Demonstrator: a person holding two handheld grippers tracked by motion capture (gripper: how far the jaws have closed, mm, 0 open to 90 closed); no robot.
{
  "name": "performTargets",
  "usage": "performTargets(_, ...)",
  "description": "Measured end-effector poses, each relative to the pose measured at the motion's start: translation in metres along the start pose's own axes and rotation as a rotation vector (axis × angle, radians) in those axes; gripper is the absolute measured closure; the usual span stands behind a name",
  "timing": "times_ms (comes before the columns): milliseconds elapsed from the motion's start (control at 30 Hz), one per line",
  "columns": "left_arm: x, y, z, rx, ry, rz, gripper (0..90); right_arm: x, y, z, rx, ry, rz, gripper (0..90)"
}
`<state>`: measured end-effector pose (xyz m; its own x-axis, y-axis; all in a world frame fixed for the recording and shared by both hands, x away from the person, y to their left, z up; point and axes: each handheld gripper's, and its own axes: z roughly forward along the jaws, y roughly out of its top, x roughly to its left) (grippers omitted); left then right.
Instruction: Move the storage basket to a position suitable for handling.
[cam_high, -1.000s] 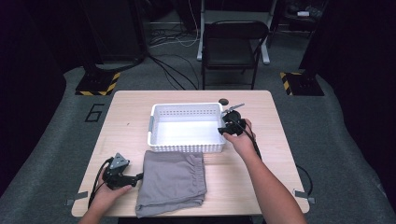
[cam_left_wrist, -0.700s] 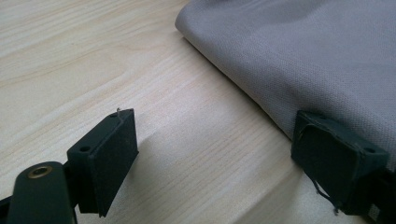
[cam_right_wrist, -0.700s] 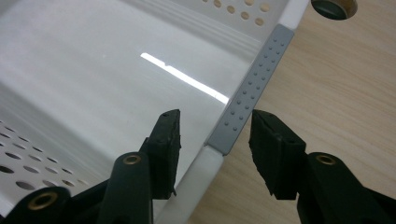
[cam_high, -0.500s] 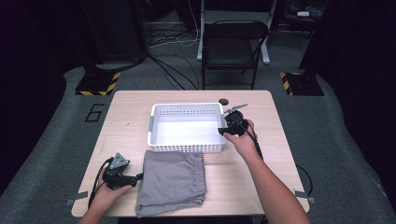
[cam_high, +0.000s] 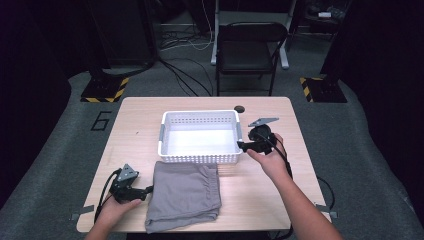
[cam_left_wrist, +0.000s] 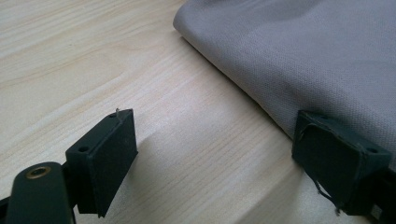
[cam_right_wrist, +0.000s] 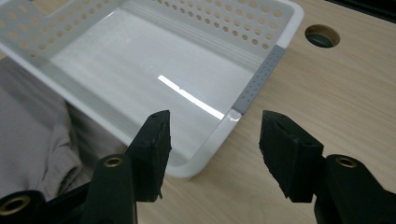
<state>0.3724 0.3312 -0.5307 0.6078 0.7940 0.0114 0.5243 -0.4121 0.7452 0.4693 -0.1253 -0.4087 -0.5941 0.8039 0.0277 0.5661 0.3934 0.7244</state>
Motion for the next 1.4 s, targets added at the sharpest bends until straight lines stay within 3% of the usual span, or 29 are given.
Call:
performTargets(133, 0.0, -0.001, -0.001, 0.001, 0.011, -0.004, 13.9, 0.017, -0.013, -0.011, -0.03, 0.034, -0.024, 42.6)
performTargets(267, 0.0, -0.001, -0.002, 0.011, 0.007, -0.011, 14.5, 0.036, -0.028, -0.009, -0.015, 0.068, -0.059, 43.0)
performTargets(367, -0.001, 0.0, -0.003, 0.004, 0.014, -0.04, 16.2, 0.049, -0.04, 0.001, -0.015, 0.093, -0.068, 43.3)
performTargets(433, 0.0, 0.001, -0.005, 0.004, -0.015, -0.081, 20.3, 0.057, -0.045, 0.007, 0.0, 0.114, -0.066, 43.3)
performTargets(467, 0.0, 0.001, -0.005, 0.004, -0.015, -0.081, 21.9, 0.06, -0.047, 0.01, 0.005, 0.117, -0.08, 43.4)
performTargets(533, -0.002, 0.002, -0.006, -0.015, -0.044, -0.131, 28.6, 0.066, -0.049, 0.016, 0.019, 0.127, -0.087, 43.3)
performTargets(633, -0.006, 0.005, -0.01, -0.016, -0.065, -0.142, 35.0, 0.079, -0.05, 0.032, 0.049, 0.167, -0.106, 43.0)
performTargets(733, -0.01, 0.009, -0.014, -0.018, -0.101, -0.162, 38.1, 0.088, -0.048, 0.045, 0.042, 0.187, -0.137, 42.9)
performTargets(767, -0.013, 0.01, -0.015, 0.006, -0.114, -0.193, 39.7, 0.09, -0.047, 0.048, 0.05, 0.192, -0.145, 42.7)
performTargets(867, -0.015, 0.011, -0.016, 0.016, -0.112, -0.203, 40.6, 0.096, -0.046, 0.057, 0.052, 0.191, -0.15, 42.6)
performTargets(967, -0.02, 0.013, -0.018, -0.006, -0.108, -0.223, 41.1, 0.103, -0.047, 0.072, 0.097, 0.18, -0.169, 48.8)
performTargets(1000, -0.02, 0.013, -0.018, -0.006, -0.108, -0.223, 39.9, 0.103, -0.047, 0.072, 0.097, 0.18, -0.169, 48.8)
performTargets(1033, -0.022, 0.014, -0.02, -0.009, -0.11, -0.223, 38.6, 0.104, -0.048, 0.074, 0.108, 0.196, -0.169, 58.3)
performTargets(1167, -0.03, 0.016, -0.02, -0.015, -0.109, -0.21, 34.2, 0.103, -0.051, 0.074, 0.119, 0.21, -0.161, 67.2)
performTargets(1233, -0.04, 0.018, -0.019, -0.015, -0.117, -0.195, 33.6, 0.101, -0.053, 0.068, 0.115, 0.23, -0.168, 77.0)
performTargets(1400, -0.054, 0.02, -0.016, 0.045, -0.11, -0.143, 32.4, 0.1, -0.058, 0.052, 0.121, 0.245, -0.185, 81.0)
